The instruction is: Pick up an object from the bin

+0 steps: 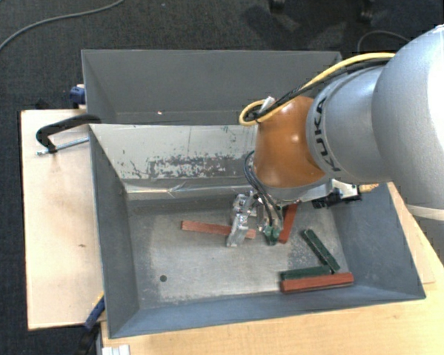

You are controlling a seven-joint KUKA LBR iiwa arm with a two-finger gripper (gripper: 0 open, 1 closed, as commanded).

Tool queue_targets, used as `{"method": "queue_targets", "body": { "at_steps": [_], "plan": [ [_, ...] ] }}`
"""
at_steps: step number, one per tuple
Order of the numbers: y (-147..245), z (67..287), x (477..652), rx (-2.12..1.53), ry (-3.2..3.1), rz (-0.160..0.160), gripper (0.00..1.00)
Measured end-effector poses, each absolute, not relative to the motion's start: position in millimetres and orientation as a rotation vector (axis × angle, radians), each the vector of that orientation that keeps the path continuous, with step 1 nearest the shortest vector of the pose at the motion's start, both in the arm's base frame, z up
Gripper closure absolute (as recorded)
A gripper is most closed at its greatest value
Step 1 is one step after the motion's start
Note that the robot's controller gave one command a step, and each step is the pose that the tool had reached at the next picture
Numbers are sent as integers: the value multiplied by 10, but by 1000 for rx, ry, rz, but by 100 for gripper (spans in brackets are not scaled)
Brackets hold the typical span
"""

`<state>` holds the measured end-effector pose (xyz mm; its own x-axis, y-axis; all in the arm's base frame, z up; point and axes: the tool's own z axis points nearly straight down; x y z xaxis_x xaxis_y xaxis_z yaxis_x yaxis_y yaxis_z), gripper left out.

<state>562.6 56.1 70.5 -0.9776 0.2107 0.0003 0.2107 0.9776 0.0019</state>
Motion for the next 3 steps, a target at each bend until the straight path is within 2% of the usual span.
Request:
{"method": "queue_targets", "body": {
  "at_steps": [2,3],
  "plan": [
    [580,1424,5669,-328,-3134,-5,100],
    [591,2031,5697,-325,-3137,-6,100]
  ]
}}
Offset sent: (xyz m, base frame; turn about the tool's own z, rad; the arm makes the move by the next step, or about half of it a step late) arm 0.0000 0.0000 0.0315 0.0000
